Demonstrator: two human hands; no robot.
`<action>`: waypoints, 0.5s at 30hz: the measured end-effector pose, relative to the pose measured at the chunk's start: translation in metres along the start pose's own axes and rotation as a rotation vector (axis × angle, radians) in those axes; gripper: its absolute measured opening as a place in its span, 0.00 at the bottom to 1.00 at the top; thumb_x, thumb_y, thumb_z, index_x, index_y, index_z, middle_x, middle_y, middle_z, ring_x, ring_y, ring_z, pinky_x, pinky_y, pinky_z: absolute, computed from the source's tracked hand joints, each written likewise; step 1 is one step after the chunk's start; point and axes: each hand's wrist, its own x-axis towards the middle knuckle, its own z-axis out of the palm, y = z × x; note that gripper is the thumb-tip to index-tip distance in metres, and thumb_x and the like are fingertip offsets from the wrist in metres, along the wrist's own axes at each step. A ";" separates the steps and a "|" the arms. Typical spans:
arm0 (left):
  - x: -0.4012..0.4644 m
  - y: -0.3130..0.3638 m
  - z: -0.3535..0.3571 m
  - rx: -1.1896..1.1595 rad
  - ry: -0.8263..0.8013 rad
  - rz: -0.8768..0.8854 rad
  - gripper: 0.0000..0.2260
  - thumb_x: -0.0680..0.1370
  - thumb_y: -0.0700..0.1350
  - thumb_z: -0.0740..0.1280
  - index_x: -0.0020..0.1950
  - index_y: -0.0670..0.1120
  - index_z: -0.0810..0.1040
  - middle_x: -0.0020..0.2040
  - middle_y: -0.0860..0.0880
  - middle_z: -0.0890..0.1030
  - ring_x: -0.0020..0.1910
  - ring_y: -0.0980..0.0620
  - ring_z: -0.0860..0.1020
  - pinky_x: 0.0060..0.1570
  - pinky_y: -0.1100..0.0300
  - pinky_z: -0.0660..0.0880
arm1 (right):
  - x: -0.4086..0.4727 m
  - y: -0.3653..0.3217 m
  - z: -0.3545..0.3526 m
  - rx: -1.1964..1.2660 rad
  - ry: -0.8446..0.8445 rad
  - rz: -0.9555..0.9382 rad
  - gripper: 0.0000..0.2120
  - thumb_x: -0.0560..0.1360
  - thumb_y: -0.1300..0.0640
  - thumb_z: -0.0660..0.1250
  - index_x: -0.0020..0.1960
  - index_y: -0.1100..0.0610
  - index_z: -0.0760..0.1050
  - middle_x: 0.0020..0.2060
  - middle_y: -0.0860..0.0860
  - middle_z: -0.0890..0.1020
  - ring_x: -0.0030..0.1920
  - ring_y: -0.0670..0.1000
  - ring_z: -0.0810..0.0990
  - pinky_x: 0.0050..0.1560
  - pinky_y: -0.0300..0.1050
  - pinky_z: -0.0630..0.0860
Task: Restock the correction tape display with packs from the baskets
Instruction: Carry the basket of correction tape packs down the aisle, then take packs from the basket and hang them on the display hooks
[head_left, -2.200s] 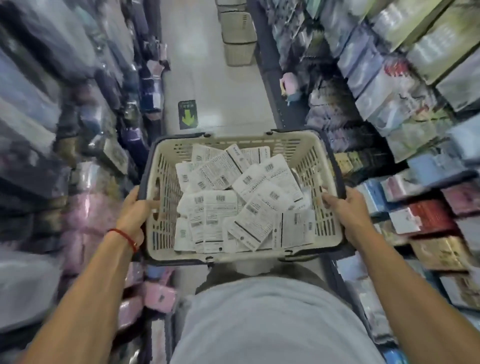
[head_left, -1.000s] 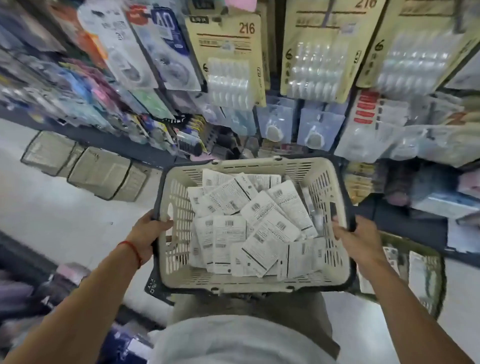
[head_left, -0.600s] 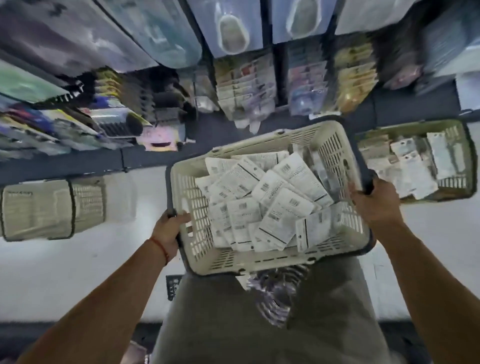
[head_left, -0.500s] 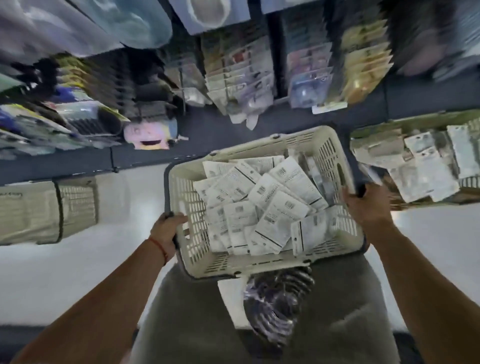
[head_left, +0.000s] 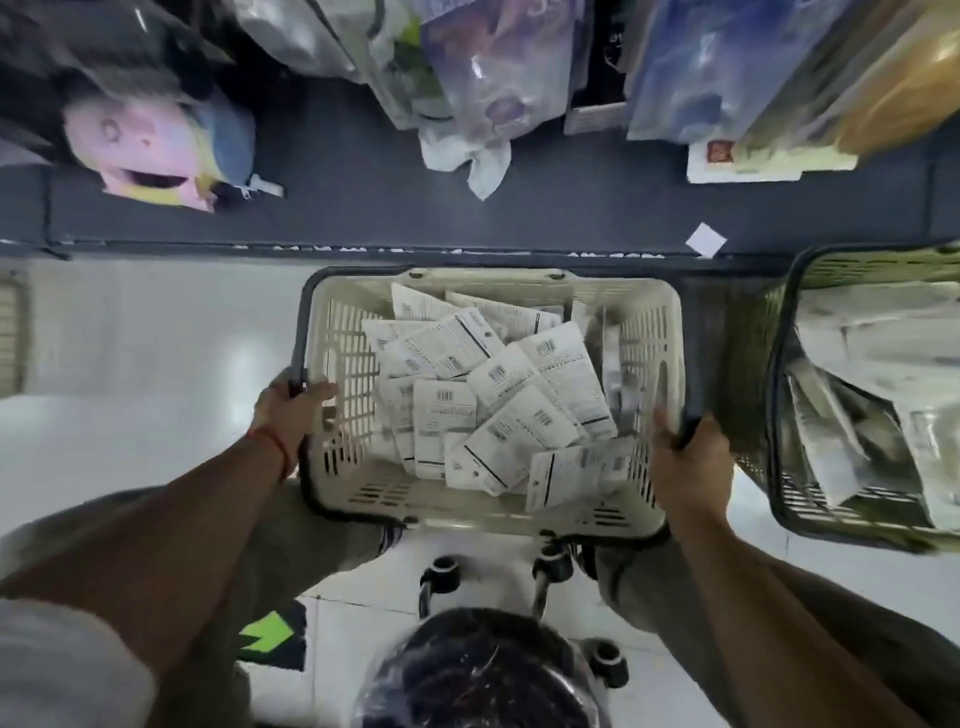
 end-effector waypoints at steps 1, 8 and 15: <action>0.003 -0.004 0.002 0.021 0.011 0.043 0.07 0.75 0.42 0.75 0.48 0.49 0.79 0.48 0.39 0.84 0.39 0.42 0.81 0.44 0.42 0.82 | -0.002 0.002 0.004 -0.014 0.033 -0.025 0.16 0.84 0.49 0.66 0.55 0.63 0.74 0.48 0.63 0.83 0.51 0.67 0.83 0.51 0.58 0.77; -0.003 -0.032 0.023 0.407 0.277 0.467 0.17 0.79 0.52 0.70 0.55 0.52 0.62 0.35 0.53 0.75 0.31 0.49 0.73 0.40 0.52 0.71 | -0.023 0.009 0.025 0.004 0.190 -0.227 0.13 0.78 0.52 0.62 0.56 0.54 0.60 0.46 0.57 0.76 0.44 0.57 0.75 0.48 0.51 0.72; 0.010 -0.041 0.022 0.392 0.259 0.549 0.19 0.77 0.57 0.68 0.57 0.50 0.63 0.37 0.48 0.78 0.35 0.43 0.76 0.41 0.48 0.75 | -0.017 0.013 0.041 -0.029 0.360 -0.275 0.15 0.76 0.44 0.58 0.55 0.53 0.61 0.45 0.58 0.77 0.43 0.60 0.76 0.46 0.51 0.70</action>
